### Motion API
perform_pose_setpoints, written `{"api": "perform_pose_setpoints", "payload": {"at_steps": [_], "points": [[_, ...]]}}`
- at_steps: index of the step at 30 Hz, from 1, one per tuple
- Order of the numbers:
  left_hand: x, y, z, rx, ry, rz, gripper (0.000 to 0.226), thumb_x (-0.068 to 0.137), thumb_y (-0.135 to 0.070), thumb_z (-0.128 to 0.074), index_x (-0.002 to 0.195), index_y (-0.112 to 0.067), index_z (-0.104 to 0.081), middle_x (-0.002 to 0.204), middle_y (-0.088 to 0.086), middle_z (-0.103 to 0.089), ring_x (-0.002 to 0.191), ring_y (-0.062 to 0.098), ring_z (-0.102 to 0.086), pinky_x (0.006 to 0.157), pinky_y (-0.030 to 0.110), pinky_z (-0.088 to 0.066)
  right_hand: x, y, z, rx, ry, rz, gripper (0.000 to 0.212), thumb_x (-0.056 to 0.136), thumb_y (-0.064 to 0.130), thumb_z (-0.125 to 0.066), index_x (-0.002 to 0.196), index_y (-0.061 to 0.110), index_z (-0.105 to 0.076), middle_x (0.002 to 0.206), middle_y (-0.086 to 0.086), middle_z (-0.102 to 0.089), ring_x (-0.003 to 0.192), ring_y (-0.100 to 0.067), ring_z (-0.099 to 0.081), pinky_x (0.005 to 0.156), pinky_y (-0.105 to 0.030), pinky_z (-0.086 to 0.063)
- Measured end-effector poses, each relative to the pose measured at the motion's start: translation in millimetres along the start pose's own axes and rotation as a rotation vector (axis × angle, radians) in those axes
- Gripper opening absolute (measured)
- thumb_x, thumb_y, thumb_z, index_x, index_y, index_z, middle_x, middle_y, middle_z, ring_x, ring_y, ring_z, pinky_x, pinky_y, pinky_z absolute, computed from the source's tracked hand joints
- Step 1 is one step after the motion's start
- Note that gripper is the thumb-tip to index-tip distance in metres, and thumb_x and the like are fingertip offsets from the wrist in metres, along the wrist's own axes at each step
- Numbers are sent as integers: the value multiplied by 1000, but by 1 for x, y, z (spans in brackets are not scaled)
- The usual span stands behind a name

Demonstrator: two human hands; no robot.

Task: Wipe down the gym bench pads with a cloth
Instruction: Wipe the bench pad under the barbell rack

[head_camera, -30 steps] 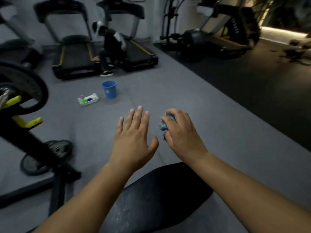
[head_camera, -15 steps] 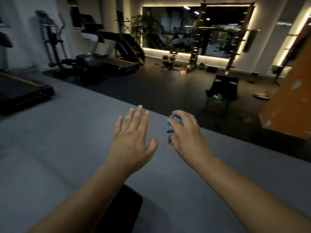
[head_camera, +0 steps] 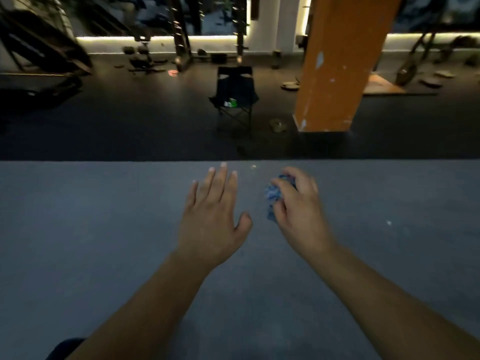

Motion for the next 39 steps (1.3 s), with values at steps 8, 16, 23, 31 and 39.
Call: {"api": "perform_pose_setpoints", "payload": {"at_steps": [8,16,23,31,39], "points": [[155,-84,-102,-97,128,-300,85,86,-59,-13,160,-20,2,167,1,12,154,19,11,122,42,6,32,-161,7,-107,-78,-265,38,86,0,-61,124,0,-61,139,-14,-46,123,-33,-48,102,-47,-47],[280,-239,-152,-185,189,-724,81,99,-53,-36,159,-18,6,166,3,17,153,21,14,124,43,5,26,-283,85,-351,-283,-596,29,92,-1,-57,121,-2,-61,141,-13,-40,116,-32,-49,79,-38,-60],[338,-415,-192,-293,220,-1011,80,100,-50,-39,160,-20,4,167,0,14,153,18,14,123,42,5,-7,-404,163,-558,-418,-823,35,85,-6,-61,119,-4,-64,136,-22,-49,121,-38,-48,90,-29,-43],[436,-617,-239,-325,214,-1139,77,98,-50,-37,160,-21,-1,168,-1,11,153,17,10,122,40,6,10,-590,259,-593,-525,-889,32,85,-4,-61,117,-1,-64,132,-19,-51,119,-32,-47,96,-45,-51],[589,-755,-310,-390,205,-1132,79,92,-52,-28,160,-19,-6,168,2,2,154,18,4,124,43,0,95,-788,307,-630,-517,-894,34,88,-1,-61,121,2,-64,137,-15,-49,125,-26,-41,102,-44,-48]]}}
Point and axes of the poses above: each hand's wrist, its own x-axis towards the middle knuckle, its own z-axis out of the back of the hand, y = z × x, the point moved 6 cm from there along x, towards the middle knuckle
